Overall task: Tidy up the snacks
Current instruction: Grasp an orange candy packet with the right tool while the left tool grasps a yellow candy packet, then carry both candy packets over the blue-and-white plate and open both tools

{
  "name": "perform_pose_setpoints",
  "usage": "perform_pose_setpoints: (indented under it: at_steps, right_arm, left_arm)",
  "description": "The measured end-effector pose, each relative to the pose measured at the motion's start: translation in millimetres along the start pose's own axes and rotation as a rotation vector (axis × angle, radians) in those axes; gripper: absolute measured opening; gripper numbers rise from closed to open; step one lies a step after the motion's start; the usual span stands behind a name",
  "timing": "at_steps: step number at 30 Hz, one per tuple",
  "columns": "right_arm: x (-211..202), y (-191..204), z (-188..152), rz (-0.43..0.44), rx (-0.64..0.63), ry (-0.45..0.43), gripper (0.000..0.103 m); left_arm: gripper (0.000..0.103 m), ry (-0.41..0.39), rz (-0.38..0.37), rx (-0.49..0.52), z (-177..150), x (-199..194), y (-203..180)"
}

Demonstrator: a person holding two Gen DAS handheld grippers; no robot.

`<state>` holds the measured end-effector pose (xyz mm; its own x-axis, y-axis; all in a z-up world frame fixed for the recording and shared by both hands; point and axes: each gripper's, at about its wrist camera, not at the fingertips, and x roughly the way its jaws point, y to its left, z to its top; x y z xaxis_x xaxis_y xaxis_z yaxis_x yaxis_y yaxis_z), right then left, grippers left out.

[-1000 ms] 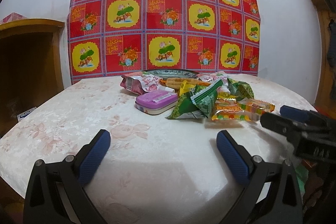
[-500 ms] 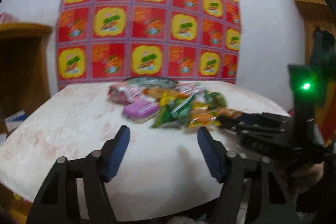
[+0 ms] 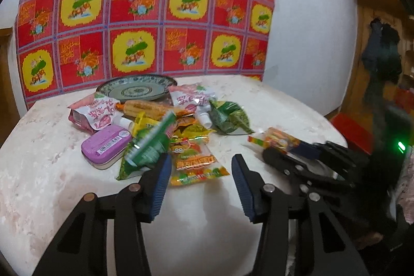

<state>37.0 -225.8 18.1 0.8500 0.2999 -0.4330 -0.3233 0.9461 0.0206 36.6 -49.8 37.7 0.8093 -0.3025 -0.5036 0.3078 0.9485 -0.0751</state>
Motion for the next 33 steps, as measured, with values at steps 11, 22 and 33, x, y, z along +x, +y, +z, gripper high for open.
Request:
perform_pose_setpoints:
  at_steps: [11,22,33]
  right_arm:
    - [1.1,4.2,-3.1,-0.031,-0.015,-0.026,0.04]
    - [-5.8,10.4,-8.4,0.007,-0.034,-0.056,0.035]
    - [2.4,22.3,97.1,0.145,-0.246,-0.035,0.035]
  left_arm:
    - [0.042,0.066,0.044,-0.067,0.4,24.8,14.8]
    - [0.04,-0.045,-0.05,-0.091,-36.0,-20.9,28.6]
    - [0.04,-0.088,-0.098,-0.053,48.0,-46.0,69.2]
